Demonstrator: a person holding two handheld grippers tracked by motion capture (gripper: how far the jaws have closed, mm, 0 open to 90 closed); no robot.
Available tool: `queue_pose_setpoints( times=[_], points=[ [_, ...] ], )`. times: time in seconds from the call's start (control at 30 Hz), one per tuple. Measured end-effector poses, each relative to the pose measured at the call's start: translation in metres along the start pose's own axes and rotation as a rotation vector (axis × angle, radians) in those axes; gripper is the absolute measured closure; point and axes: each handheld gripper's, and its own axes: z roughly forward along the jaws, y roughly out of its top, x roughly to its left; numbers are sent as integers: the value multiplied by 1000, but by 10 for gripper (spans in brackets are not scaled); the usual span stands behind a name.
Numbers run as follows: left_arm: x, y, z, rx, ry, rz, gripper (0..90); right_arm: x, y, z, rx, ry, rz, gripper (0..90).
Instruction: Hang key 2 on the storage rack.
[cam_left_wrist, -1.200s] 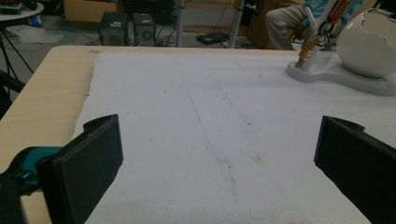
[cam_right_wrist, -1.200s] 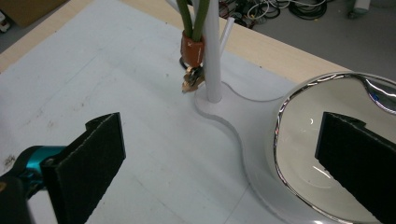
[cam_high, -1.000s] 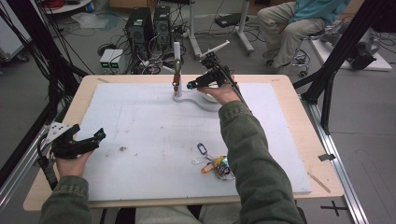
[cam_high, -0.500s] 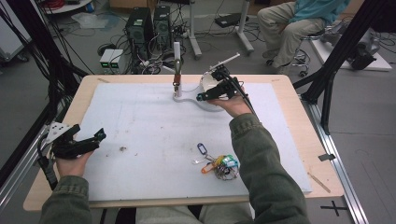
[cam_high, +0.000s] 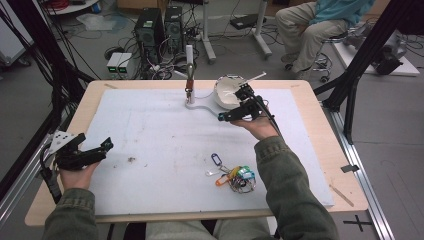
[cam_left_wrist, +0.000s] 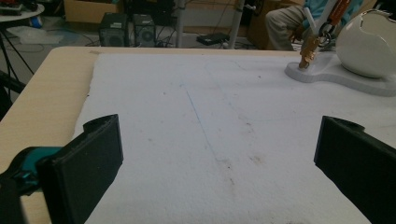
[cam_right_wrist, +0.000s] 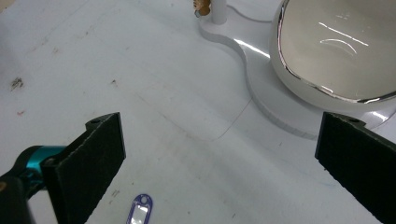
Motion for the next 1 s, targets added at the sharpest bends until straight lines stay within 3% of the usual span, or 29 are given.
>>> queue_pose_setpoints(
  times=[0.4, 1.0],
  points=[
    [0, 0, 0, 0, 1, 1, 17, 3, -18, -8, -1, 20, -12, 8],
    [0, 0, 0, 3, 0, 2, 17, 12, -53, -8, 46, 39, -21, 8]
  ],
)
